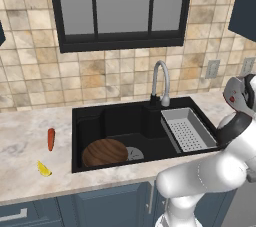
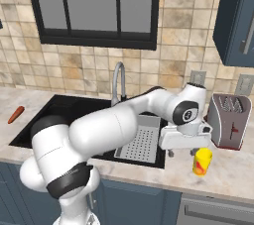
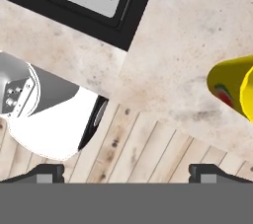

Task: Remove the carrot and lemon wedge from the sink. Then move the bowl and cup from the counter to the sink for washing.

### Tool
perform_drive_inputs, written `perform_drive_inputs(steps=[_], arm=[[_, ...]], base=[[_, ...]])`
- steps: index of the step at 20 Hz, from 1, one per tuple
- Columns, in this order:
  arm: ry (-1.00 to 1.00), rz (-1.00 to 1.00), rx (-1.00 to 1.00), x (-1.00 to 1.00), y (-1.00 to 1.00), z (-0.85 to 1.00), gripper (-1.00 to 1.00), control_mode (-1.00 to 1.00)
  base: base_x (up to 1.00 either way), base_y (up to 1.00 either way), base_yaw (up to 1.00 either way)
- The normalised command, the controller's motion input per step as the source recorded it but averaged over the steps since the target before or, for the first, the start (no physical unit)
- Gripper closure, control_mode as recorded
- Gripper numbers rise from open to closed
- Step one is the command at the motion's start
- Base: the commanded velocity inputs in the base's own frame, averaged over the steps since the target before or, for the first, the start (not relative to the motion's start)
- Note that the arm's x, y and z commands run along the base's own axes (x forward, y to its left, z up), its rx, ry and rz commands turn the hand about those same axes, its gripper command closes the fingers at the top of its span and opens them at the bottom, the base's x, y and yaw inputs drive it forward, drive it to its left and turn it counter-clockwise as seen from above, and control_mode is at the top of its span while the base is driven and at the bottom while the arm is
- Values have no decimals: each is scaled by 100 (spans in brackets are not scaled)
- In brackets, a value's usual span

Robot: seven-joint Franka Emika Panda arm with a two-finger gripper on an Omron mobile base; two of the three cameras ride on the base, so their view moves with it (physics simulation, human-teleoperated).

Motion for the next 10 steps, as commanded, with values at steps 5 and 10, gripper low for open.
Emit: perform_drive_inputs(steps=[5,10], arm=[[-1,0,0,11,-7,-5,-100,-100],[-2,0,0,11,-10,-3,-100,-100]], base=[[0,0,0],[0,0,0]])
